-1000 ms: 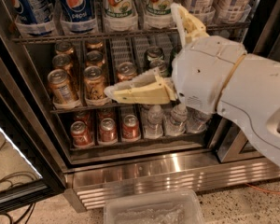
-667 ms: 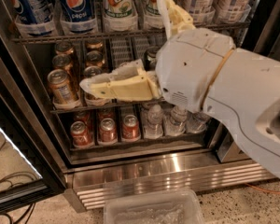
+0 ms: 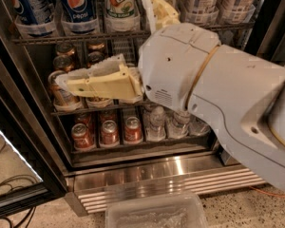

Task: Pick pepsi can from top shelf of fridge

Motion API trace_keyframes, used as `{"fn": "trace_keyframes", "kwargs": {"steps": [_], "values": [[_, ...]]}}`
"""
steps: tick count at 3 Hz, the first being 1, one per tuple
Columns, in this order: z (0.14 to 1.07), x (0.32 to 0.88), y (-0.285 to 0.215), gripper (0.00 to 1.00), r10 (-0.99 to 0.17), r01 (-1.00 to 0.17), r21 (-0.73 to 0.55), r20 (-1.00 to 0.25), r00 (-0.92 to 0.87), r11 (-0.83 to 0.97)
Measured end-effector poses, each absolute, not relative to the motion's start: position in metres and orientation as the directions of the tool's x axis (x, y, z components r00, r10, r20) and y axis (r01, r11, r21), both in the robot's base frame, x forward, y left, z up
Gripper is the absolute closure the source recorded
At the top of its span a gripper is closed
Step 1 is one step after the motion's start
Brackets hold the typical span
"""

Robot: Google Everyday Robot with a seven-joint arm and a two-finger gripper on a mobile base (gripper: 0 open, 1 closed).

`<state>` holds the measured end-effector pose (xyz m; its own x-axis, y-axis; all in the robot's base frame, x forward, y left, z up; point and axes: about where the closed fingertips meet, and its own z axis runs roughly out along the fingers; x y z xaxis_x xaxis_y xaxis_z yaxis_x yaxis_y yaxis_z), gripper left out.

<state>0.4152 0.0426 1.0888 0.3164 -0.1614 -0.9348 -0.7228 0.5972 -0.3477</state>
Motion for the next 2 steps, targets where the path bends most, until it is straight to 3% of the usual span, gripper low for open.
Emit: {"fn": "trace_keyframes", "kwargs": {"steps": [2], "values": [[1.077, 0.423, 0.08, 0.0, -0.122, -0.761, -0.316, -0.945, 0.302, 0.566]]}}
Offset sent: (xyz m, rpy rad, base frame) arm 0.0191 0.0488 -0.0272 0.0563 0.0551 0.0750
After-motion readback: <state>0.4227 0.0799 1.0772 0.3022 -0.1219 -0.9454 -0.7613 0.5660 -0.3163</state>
